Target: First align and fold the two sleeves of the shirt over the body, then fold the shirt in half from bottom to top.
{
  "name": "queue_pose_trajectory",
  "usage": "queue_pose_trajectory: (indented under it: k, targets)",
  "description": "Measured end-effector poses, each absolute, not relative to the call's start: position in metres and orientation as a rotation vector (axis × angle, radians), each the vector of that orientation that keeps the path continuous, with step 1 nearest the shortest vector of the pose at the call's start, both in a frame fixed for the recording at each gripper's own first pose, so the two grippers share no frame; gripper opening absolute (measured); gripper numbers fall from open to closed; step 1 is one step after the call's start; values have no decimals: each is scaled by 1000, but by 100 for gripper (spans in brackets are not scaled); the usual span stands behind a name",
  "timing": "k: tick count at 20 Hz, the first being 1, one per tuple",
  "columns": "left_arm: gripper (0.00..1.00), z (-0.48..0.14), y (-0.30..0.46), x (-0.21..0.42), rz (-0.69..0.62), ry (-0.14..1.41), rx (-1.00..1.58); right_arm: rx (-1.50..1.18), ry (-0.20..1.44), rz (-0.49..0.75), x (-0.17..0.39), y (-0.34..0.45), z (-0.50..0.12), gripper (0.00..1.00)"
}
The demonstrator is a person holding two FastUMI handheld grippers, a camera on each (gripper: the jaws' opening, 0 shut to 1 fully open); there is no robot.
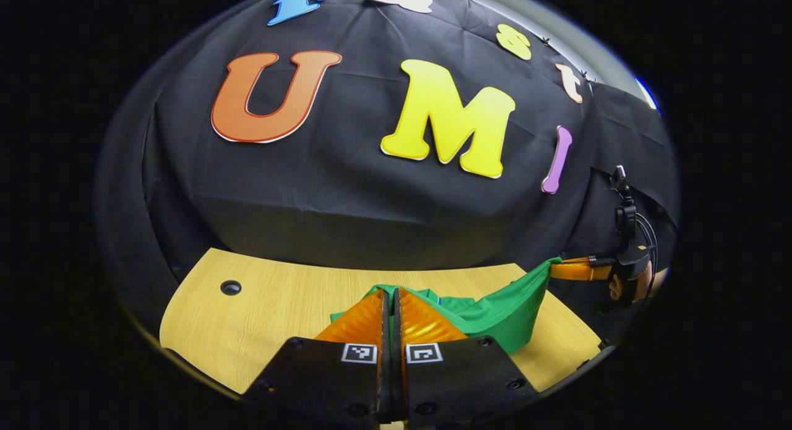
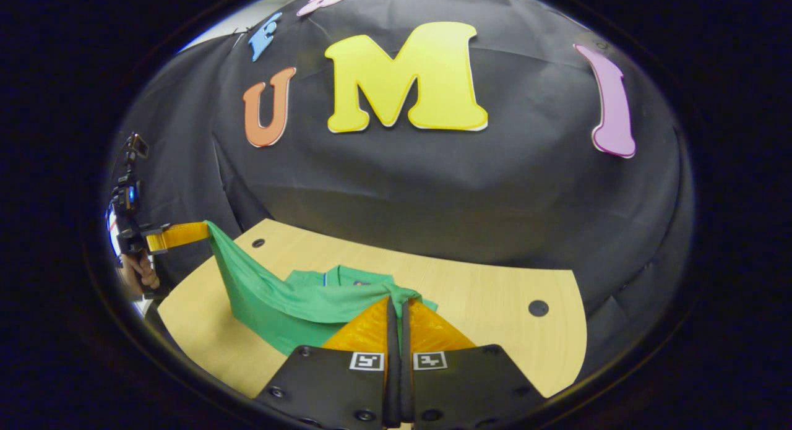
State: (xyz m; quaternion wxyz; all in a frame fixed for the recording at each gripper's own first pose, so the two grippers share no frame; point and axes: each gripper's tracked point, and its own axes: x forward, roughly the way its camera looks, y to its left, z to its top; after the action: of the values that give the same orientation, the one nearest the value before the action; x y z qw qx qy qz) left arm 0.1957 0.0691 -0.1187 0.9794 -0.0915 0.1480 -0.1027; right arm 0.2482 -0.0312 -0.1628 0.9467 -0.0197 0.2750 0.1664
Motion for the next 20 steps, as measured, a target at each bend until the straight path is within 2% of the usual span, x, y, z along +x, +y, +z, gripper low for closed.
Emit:
queue_pose_trajectory:
  k: [4, 13, 16, 19, 20]
  targets:
    - [3, -146, 79, 231, -194, 327, -193, -39, 553, 342, 293, -22, -188, 2]
    - [3, -257, 93, 308, -167, 436, -202, 9, 618, 311, 366, -33, -299, 2]
    - [3, -307, 102, 322, -135, 510, -205, 30, 667, 285, 375, -39, -336, 2]
    - [3, -328, 110, 333, -102, 532, -239, 39, 691, 255, 380, -44, -355, 0]
    - [3, -333, 112, 334, -87, 548, -260, 37, 700, 249, 379, -44, -355, 2]
